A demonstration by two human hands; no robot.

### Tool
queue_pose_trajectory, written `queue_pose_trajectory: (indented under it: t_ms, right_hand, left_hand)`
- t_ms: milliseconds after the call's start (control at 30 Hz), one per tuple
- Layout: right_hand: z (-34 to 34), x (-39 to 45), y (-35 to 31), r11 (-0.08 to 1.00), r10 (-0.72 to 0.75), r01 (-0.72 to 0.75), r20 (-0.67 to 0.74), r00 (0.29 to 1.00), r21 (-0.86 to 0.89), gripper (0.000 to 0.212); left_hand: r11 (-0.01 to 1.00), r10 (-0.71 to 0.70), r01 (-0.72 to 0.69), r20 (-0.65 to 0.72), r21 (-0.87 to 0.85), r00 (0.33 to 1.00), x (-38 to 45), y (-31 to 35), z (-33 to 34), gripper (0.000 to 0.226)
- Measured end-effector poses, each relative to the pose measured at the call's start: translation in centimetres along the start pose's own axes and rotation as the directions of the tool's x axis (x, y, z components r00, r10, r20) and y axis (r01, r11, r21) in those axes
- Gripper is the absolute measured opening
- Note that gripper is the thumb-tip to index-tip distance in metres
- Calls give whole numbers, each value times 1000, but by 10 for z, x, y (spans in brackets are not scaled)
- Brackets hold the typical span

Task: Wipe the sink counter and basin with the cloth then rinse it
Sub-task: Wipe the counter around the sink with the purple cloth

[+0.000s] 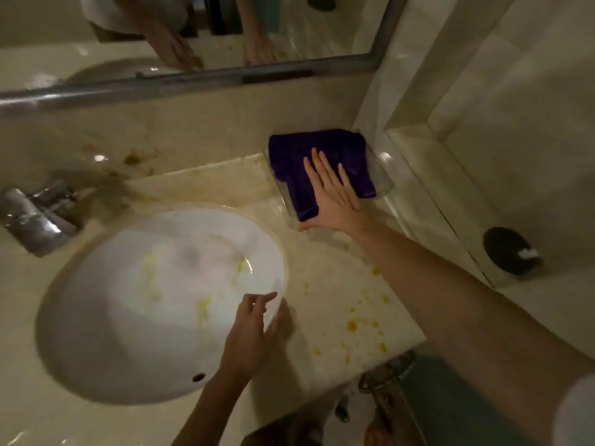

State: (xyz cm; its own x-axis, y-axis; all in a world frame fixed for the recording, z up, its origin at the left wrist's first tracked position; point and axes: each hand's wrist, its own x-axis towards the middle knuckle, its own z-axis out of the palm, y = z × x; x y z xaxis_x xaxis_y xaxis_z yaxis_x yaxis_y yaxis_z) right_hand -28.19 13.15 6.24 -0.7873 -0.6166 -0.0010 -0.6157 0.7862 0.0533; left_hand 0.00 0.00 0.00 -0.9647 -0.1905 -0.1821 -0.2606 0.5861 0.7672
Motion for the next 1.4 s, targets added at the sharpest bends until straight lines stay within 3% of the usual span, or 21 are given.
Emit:
queue_pose_trajectory:
  t_ms: [133,267,367,467,533,633,700,767,833,900,1033,1133,1300,1400]
  right_hand:
    - [5,25,11,995,-94,90,125,988,39,152]
    - [15,17,32,968,-211,209,0,977,136,126]
    - [18,5,44,936,-247,270,-127,961,225,93]
    - [6,-19,40,889,-183,271,-256,949,370,51]
    - [-9,-42,34,849,-137,283,-332,933,446,49]
    - [0,-93,33,849,-170,326,-368,914,417,33]
    - [18,-140,30,831,-228,361,-333,915,424,39]
    - [33,-190,23,797,-324,342,-125,938,498,53]
    - [39,-230,17,825,-422,297,173,890,481,105]
    - [39,-244,17,866,-409,275,278,869,417,132]
    - [38,-209,1,922,-144,110,63,988,371,93]
    - [63,-181,-17,973,14,-35,89,996,230,84]
    - [83,-148,-14,972,67,-57,-38,997,230,75]
    - [85,-108,-8,961,108,-96,-34,994,261,73]
  left_hand:
    - [998,-37,37,-9,-50,999,-5,-7,3,44]
    - [995,-72,69,-45,-78,996,-2,-10,5,46]
    - [998,-48,46,-55,-42,997,-3,-2,10,44]
    - [999,-45,45,-40,-6,998,-5,8,15,53]
    - [999,-21,22,-36,24,999,-6,13,19,60]
    - [998,-28,31,-51,60,998,-8,14,24,63]
    - [996,-39,44,-67,73,997,-12,16,27,64]
    - [994,-34,42,-86,104,996,-17,19,30,63]
    - [991,-44,55,-85,125,995,-21,20,34,66]
    - [988,-56,68,-87,136,995,-25,20,38,68]
    - [986,-107,114,-66,120,992,-30,21,42,73]
    - [990,-109,115,-78,86,991,-31,19,43,77]
    - [988,-142,147,-99,39,985,-28,20,46,80]
    - [986,-152,158,-105,50,983,-26,21,49,82]
